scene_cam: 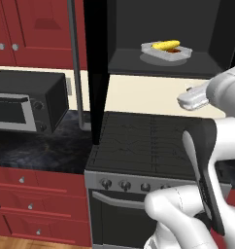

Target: Place the tupperware containing the chicken drumstick and corn meal in the microwave. Close the microwave door and press the start button to reheat the meal.

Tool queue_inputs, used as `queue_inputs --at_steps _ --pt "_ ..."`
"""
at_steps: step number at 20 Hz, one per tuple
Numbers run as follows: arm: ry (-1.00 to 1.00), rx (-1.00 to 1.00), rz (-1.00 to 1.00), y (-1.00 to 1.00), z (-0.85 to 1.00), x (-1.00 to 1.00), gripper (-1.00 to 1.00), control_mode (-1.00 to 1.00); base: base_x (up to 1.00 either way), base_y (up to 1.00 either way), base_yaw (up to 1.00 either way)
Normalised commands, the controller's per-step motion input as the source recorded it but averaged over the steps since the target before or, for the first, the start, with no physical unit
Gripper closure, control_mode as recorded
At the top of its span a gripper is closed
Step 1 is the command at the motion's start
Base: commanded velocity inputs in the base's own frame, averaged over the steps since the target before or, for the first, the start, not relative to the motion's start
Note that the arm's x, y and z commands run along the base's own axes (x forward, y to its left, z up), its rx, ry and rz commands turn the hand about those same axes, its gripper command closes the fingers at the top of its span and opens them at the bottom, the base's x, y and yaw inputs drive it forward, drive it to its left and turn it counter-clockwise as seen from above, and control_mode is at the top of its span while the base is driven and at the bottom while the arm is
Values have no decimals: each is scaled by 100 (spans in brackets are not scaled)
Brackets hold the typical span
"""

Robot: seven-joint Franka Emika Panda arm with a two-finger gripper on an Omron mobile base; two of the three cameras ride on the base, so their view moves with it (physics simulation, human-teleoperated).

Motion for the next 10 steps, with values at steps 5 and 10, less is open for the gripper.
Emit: queue_inputs --at_steps 5,10 --pt "21 -44 17 39 31 -66 -100 -100 0 0 0" --pt "24 -45 15 70 13 -42 -100 -100 0 0 0"
